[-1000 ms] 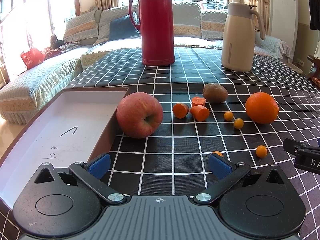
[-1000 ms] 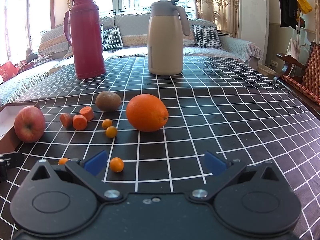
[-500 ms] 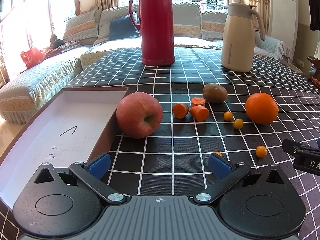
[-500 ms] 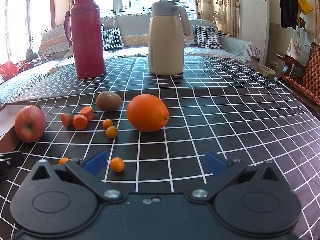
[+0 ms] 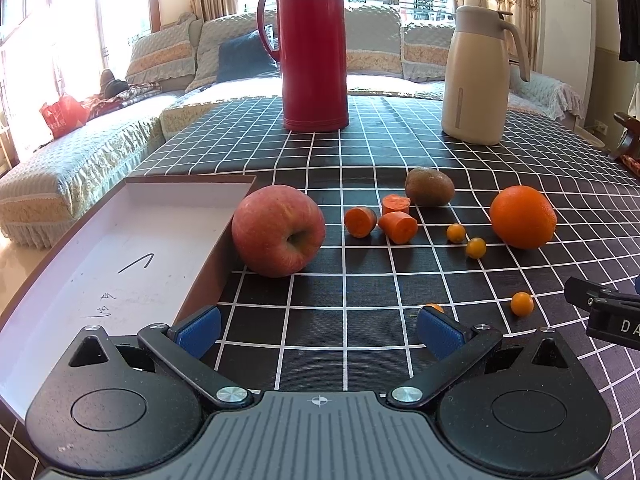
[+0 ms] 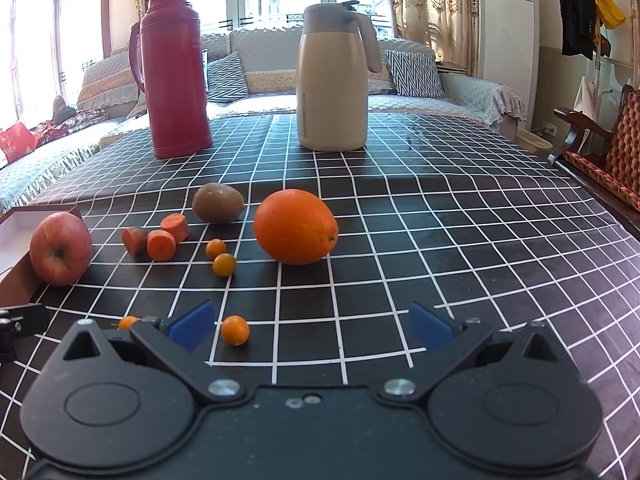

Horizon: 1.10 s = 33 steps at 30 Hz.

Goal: Organize fruits

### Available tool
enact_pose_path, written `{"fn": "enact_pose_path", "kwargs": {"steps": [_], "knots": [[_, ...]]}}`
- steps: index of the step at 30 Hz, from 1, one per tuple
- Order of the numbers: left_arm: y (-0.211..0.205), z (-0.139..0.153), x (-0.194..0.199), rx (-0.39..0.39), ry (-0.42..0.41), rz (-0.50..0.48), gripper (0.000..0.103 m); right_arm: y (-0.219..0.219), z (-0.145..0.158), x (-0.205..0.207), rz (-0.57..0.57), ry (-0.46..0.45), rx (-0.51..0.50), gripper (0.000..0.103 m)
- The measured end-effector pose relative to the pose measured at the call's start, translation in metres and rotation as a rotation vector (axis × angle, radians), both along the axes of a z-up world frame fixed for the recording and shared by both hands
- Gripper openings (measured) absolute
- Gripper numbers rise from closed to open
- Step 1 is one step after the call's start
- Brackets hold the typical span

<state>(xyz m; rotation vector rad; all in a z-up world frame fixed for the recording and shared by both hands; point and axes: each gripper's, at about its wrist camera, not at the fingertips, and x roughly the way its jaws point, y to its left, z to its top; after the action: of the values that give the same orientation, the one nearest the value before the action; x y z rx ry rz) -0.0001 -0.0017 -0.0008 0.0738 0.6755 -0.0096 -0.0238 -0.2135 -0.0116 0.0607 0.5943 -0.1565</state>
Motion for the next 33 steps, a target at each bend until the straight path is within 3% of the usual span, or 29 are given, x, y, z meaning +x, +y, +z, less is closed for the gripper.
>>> {"fn": "enact_pose_path", "kwargs": {"steps": [10, 33], "knots": [[0.0028, 0.0022, -0.0003, -0.044, -0.008, -0.009, 0.103, 0.0004, 0.0000, 0.0000, 0.001, -0.002, 0.000, 0.103], [0.0063, 0.0010, 0.0022, -0.068, -0.004, 0.004, 0.103, 0.0002, -0.0003, 0.0001, 0.000, -0.002, 0.001, 0.103]]}}
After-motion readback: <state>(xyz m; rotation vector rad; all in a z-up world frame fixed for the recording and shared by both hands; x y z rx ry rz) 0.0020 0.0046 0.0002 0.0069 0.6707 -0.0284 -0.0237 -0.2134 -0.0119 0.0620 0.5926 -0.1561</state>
